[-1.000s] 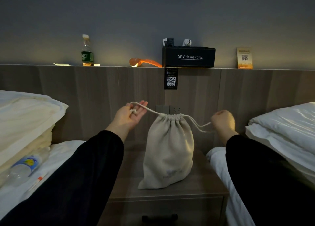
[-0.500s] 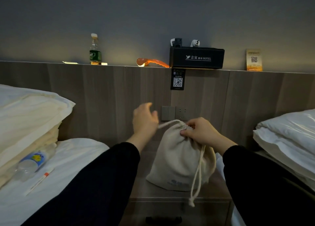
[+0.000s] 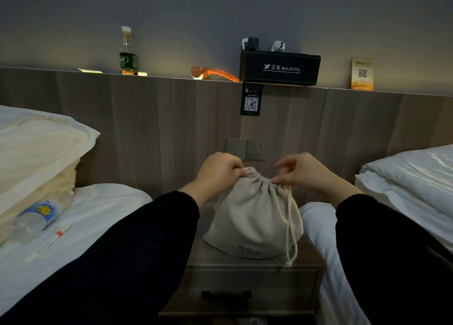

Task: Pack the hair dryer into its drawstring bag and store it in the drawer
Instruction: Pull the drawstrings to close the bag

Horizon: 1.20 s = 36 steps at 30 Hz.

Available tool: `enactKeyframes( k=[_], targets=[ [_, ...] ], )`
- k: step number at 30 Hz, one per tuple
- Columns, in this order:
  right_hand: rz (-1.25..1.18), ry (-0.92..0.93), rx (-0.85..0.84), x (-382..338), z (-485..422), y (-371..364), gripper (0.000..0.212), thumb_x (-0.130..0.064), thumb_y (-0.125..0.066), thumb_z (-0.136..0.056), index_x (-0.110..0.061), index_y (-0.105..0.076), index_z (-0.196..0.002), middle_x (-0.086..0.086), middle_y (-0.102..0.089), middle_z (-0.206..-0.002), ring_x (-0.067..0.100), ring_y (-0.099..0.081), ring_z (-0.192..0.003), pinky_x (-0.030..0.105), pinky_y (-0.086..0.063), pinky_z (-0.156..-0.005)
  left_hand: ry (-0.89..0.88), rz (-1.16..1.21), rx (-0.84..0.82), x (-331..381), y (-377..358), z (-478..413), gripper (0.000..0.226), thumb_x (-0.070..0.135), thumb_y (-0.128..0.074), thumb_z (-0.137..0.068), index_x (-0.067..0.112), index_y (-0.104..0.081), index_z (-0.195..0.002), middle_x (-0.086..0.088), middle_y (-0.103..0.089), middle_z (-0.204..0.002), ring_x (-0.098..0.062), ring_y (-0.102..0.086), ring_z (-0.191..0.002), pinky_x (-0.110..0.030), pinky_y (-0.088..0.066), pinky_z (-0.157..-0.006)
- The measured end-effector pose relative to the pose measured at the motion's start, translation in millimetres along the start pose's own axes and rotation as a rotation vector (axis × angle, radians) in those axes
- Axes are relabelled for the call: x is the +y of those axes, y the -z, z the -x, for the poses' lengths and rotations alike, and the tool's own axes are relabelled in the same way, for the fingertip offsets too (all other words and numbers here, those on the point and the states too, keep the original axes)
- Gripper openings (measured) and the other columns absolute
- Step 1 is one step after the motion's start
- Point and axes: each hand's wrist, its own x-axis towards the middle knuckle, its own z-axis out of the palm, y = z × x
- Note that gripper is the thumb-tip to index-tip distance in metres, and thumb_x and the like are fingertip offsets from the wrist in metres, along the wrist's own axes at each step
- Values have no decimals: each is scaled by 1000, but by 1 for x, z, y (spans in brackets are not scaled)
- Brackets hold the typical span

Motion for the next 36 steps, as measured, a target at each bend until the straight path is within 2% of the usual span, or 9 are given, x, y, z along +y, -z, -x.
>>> enactKeyframes(
  k=[6,12,15,19,24,28,31,34,36],
  targets=[
    [108,6,-25,1,11,-5,21,-30,-74,-76,-13,-71,-64,5,-64,-62,14,-55,-60,32,-46,-62,130,121,100,-3,5,0,20,31,-67,-80,12,-71,-76,-3,-70,-76,-18,-61,-75,-33,-47,-68],
    [-398,9,274,2,8,-9,32,-13,-53,-92,-4,-64,-63,6,-58,-57,1,-51,-43,11,-43,-50,134,234,148,0,18,2,17,20,-61,-86,12,-70,-74,0,-68,-73,-17,-62,-75,-32,-49,-71],
    [-615,-119,378,5,-3,-14,39,-10,-51,-93,-5,-56,-54,6,-51,-51,12,-50,-43,23,-45,-52,132,144,143,-4,23,0,21,24,-61,-86,21,-64,-65,8,-61,-61,-17,-60,-69,-33,-50,-69],
    [-459,-197,496,7,-6,-20,39,-16,-53,-90,-10,-59,-53,8,-58,-56,21,-55,-58,30,-47,-63,173,71,128,-17,31,4,20,24,-61,-86,22,-64,-66,5,-60,-60,-17,-60,-67,-31,-49,-67],
    [-861,-249,304,-10,-5,-30,36,-19,-43,-96,6,-63,-78,19,-72,-84,26,-68,-73,35,-58,-68,305,334,57,-27,28,7,26,16,-56,-89,13,-63,-63,-5,-67,-64,-18,-60,-63,-29,-48,-65],
    [-1109,-279,175,-23,0,-31,35,-20,-40,-98,-8,-47,-66,7,-62,-52,15,-58,-40,22,-47,-37,603,823,-5,-18,9,14,32,12,-46,-95,11,-52,-64,-5,-56,-55,-14,-50,-41,-21,-41,-45],
    [-1217,-327,158,-19,1,-36,36,-18,-42,-98,-10,-46,-63,3,-46,-51,8,-39,-30,18,-32,-30,472,433,59,-14,1,24,7,23,-53,-91,18,-59,-93,3,-60,-77,-11,-57,-66,-21,-43,-56],
    [-1401,-406,145,-9,-1,-42,35,-19,-42,-98,-11,-45,-64,1,-39,-51,7,-32,-30,17,-28,-28,115,325,220,-6,-2,44,34,31,-50,-93,22,-48,-126,7,-56,-113,-10,-56,-101,-25,-43,-85],
    [-1499,-437,121,-3,-3,-45,36,-20,-41,-98,-10,-44,-64,1,-35,-51,7,-30,-28,17,-28,-26,-44,393,64,-5,-11,56,44,35,-50,-93,24,-42,-134,8,-50,-132,-5,-47,-119,-23,-38,-98]
  ],
)
